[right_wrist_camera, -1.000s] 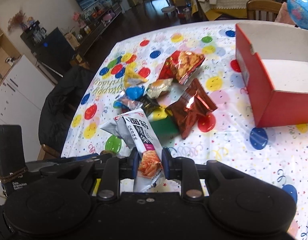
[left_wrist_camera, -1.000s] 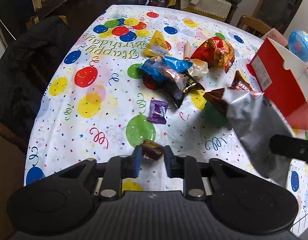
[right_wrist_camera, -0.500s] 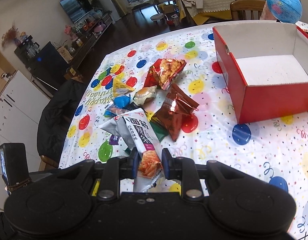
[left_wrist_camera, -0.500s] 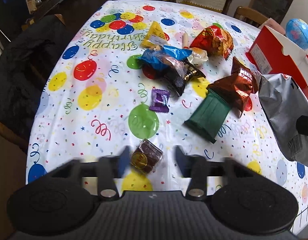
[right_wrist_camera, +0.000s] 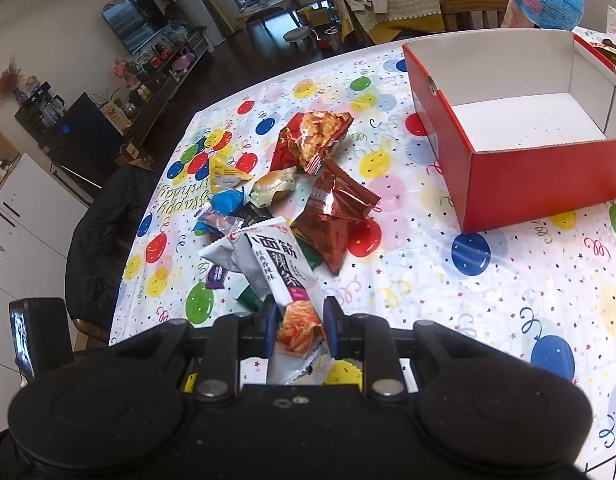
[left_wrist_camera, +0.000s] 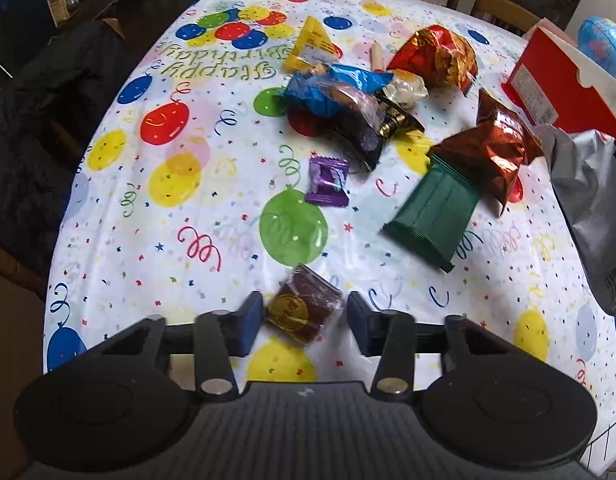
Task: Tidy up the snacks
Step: 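Close the left tool on the brown chocolate while the right tool grasps the silver noodle packet, then carry both snacks over the red box and open both tools to drop them, then lift both tools out of the box and move back toward the snacks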
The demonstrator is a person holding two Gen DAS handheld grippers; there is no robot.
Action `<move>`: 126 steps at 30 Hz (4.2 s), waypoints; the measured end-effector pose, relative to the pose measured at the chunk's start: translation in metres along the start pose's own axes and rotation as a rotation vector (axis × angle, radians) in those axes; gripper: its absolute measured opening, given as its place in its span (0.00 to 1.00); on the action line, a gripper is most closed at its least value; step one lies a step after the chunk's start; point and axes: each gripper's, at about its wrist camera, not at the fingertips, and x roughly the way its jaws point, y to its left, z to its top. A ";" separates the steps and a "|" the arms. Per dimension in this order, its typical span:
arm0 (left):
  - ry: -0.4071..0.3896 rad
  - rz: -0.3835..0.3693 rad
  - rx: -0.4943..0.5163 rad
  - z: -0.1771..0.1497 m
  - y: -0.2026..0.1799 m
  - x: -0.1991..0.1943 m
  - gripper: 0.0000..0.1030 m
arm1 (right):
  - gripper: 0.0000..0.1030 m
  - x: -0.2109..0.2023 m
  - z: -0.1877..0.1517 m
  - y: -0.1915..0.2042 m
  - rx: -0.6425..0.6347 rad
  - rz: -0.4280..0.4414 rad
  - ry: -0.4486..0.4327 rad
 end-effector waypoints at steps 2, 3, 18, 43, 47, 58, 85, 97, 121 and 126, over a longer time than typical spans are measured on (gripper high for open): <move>-0.009 -0.018 -0.014 0.000 0.002 -0.001 0.38 | 0.21 0.000 0.001 0.001 0.002 -0.002 -0.001; -0.015 -0.021 -0.015 0.000 0.003 -0.003 0.37 | 0.21 0.000 0.001 0.001 0.001 -0.002 -0.002; -0.109 -0.064 0.035 0.033 -0.053 -0.050 0.37 | 0.21 -0.033 0.034 -0.029 0.013 -0.031 -0.091; -0.216 -0.095 0.212 0.127 -0.246 -0.055 0.38 | 0.21 -0.078 0.120 -0.186 0.076 -0.160 -0.230; -0.223 -0.114 0.232 0.142 -0.274 -0.047 0.38 | 0.21 -0.078 0.130 -0.212 0.086 -0.179 -0.226; -0.217 -0.109 0.355 0.161 -0.342 -0.015 0.38 | 0.21 -0.061 0.145 -0.263 0.094 -0.206 -0.193; -0.054 -0.054 0.451 0.151 -0.373 0.055 0.44 | 0.27 -0.014 0.141 -0.277 0.054 -0.218 -0.076; -0.118 -0.121 0.406 0.147 -0.358 0.017 0.58 | 0.37 -0.038 0.135 -0.264 0.045 -0.207 -0.107; -0.271 -0.193 0.301 0.124 -0.260 -0.080 0.73 | 0.75 -0.090 0.112 -0.169 -0.045 -0.149 -0.243; -0.281 -0.202 0.277 0.118 -0.233 -0.094 0.75 | 0.86 -0.092 0.102 -0.146 -0.058 -0.127 -0.252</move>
